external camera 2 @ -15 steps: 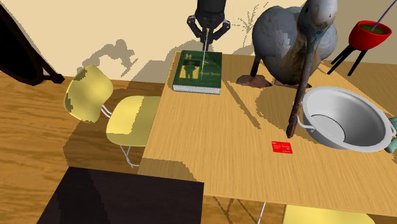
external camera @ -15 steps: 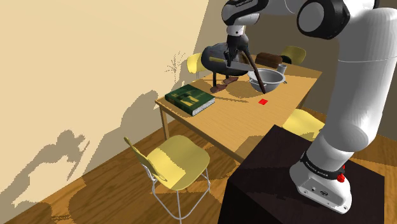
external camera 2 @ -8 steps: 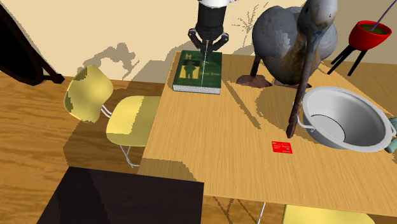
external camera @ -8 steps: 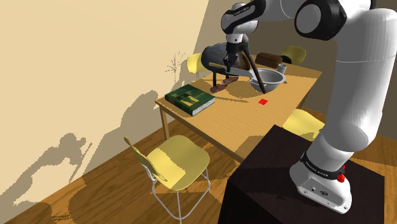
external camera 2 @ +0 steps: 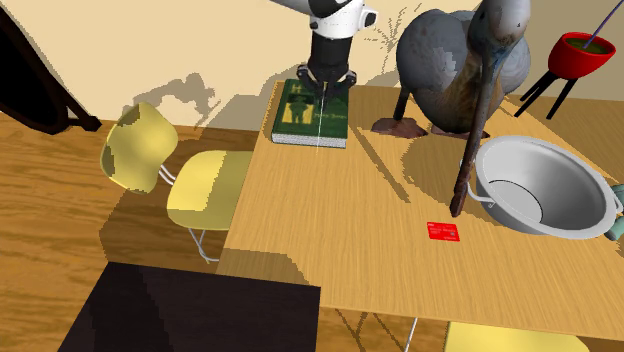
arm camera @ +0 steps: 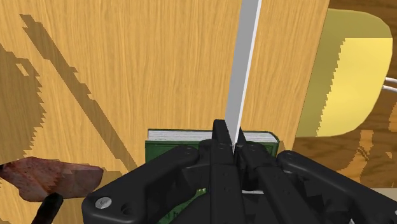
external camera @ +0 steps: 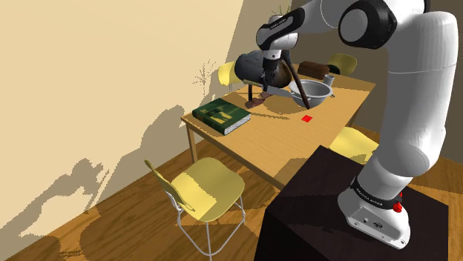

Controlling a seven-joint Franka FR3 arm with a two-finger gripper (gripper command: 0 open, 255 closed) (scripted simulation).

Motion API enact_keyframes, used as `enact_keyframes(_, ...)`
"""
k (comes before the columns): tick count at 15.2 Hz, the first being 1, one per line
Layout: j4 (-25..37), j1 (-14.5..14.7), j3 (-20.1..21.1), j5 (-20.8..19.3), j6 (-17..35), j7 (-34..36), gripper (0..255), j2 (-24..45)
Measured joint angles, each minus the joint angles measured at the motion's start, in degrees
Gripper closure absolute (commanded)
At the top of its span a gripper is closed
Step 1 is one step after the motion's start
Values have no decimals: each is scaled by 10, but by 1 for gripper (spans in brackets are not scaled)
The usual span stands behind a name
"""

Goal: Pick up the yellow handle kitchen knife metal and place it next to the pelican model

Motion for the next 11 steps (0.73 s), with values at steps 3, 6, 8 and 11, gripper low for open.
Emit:
enact_keyframes(3, -14, 0, 2, 4, 21, -3, 255, 7)
enact_keyframes(6, -21, -1, 4, 9, 38, -8, 255, 19)
enact_keyframes(8, -28, -2, 5, 12, 51, -10, 255, 24)
enact_keyframes(11, -36, -4, 8, 17, 69, -15, 255, 35)
